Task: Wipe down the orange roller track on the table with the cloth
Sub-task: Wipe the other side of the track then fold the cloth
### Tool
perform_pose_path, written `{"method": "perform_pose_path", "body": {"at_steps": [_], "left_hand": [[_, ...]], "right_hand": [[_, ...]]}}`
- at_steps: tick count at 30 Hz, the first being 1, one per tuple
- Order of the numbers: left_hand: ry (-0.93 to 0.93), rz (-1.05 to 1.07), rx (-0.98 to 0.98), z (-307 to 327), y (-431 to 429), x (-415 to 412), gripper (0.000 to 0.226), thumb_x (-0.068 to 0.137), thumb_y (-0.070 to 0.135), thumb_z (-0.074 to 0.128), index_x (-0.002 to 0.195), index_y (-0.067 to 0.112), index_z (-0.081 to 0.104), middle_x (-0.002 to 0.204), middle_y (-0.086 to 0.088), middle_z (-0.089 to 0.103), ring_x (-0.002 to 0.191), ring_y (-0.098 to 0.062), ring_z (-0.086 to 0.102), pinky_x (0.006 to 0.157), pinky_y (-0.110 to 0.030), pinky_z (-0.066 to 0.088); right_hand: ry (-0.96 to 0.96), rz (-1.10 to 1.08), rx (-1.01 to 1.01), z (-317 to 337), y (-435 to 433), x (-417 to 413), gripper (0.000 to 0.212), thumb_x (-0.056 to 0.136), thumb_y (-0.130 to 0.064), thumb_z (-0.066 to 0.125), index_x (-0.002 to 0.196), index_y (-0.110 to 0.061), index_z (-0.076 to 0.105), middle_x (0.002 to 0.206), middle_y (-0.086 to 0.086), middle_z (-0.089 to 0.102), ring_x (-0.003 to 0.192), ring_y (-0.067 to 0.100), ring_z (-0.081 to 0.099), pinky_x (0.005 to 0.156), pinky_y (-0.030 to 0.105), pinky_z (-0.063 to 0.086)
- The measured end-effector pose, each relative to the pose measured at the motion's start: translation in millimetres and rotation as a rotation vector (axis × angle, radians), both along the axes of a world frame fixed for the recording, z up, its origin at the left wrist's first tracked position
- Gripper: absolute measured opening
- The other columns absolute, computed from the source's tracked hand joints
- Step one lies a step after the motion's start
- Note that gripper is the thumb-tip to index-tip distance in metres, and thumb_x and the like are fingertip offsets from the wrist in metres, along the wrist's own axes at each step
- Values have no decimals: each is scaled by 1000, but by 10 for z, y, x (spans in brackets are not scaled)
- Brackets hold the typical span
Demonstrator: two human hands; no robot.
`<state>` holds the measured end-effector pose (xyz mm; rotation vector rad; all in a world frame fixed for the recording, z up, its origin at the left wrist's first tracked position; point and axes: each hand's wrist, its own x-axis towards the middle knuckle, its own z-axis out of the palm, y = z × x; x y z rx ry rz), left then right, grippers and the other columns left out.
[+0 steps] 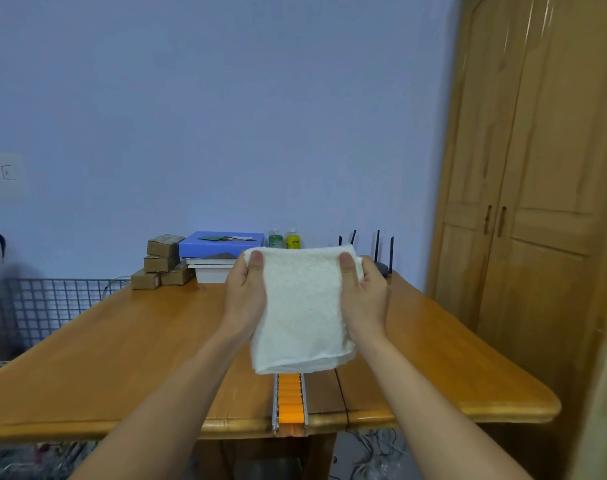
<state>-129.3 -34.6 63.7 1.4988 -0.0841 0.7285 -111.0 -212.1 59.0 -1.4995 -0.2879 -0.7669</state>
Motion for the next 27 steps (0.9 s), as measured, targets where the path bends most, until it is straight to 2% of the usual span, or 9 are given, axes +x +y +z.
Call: {"method": "perform_pose_path", "body": {"at_steps": [3, 6, 8, 12, 18, 21, 24, 27], "left_hand": [[-12, 3, 2, 3, -1, -7, 34, 107, 49, 38, 102, 26, 62, 98, -5, 71, 86, -16, 68, 75, -35, 55], [-15, 5, -5, 3, -3, -12, 34, 108, 47, 38, 103, 23, 62, 95, -3, 70, 83, -14, 67, 70, -31, 52], [-26, 8, -9, 2, 1, -16, 32, 108, 47, 39, 101, 26, 61, 95, -3, 69, 84, -15, 66, 72, -33, 53], [-38, 27, -8, 12, -16, -44, 30, 108, 46, 39, 98, 28, 61, 93, 1, 68, 82, -11, 65, 70, -30, 52], [13, 30, 23, 38, -70, -6, 29, 108, 47, 40, 97, 32, 61, 100, 0, 70, 90, -17, 67, 76, -37, 53], [23, 61, 52, 31, -148, 74, 30, 108, 47, 40, 99, 29, 62, 98, 1, 71, 91, -18, 68, 76, -39, 53], [40, 87, 112, -19, -260, 201, 34, 108, 46, 39, 105, 22, 63, 96, 2, 69, 90, -17, 66, 69, -34, 49], [71, 81, 157, -105, -388, 358, 37, 109, 44, 37, 109, 19, 64, 98, 1, 69, 91, -17, 66, 69, -34, 48]], "right_hand": [[-3, 11, 8, 1, -5, 0, 46, 99, -48, 58, 76, -9, 50, 59, -10, 45, 53, 2, 38, 51, 16, 32], [6, 9, 0, 3, -2, -8, 44, 99, -49, 58, 81, -9, 55, 64, -7, 50, 56, 2, 43, 54, 18, 35], [8, 5, -12, 13, -5, -22, 41, 99, -49, 57, 82, -11, 56, 66, -6, 53, 58, 3, 45, 56, 22, 37], [-15, -6, -33, 37, -23, -60, 46, 99, -50, 57, 79, -8, 52, 63, -7, 48, 57, 4, 41, 56, 24, 35], [-3, -45, -62, 123, -92, -98, 51, 98, -52, 56, 79, -5, 48, 64, -2, 46, 57, 8, 39, 57, 29, 34], [22, -62, -81, 142, -165, -54, 49, 99, -50, 56, 72, -10, 44, 62, -4, 42, 57, 8, 36, 56, 30, 31], [76, -76, -89, 131, -277, 24, 50, 99, -49, 56, 76, -5, 45, 66, 2, 45, 58, 9, 37, 57, 31, 31], [132, -99, -94, 57, -411, 167, 47, 99, -46, 57, 73, -9, 45, 65, -1, 44, 57, 7, 37, 57, 29, 31]]}}
